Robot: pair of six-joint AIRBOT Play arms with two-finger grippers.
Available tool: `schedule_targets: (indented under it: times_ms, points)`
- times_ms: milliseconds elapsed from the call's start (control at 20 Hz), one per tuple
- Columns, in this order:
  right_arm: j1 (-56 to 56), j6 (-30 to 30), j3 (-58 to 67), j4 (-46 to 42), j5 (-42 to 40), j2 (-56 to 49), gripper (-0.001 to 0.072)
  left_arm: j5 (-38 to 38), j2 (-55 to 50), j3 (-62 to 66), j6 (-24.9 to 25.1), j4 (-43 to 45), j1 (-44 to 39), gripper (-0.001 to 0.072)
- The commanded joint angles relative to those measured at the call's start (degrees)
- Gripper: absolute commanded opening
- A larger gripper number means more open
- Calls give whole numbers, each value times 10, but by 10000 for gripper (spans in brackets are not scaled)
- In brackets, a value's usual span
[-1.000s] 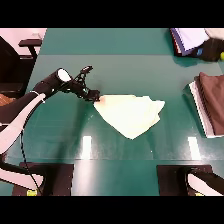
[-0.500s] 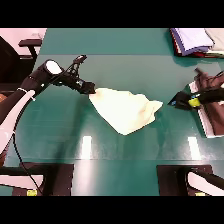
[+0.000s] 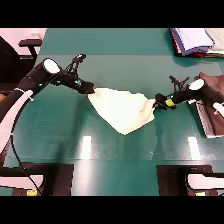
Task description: Fold the shirts.
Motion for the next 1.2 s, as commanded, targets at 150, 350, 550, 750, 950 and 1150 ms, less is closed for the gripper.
schedule_targets:
  times_ms: [150, 350, 550, 750, 950, 1150]
  points:
    - [-26, -8, 161, -79, 82, 101, 17, -4, 150, 74, 0, 73, 1, 28]
    - [-62, -8, 297, -89, 146, 217, 16, -4, 269, 173, 0, 78, 1, 28]
    - [-72, 7, 397, -90, 156, 278, 15, -3, 327, 225, 0, 85, 1, 28]
    - [-57, 24, 430, -90, 190, 255, 15, -22, 315, 216, -3, 115, 1, 28]
    - [7, 25, 430, -121, 246, 168, 15, -66, 276, 145, -4, 143, 1, 28]
    - [68, 36, 430, -174, 306, 94, 15, -113, 256, 0, -4, 141, 1, 27]
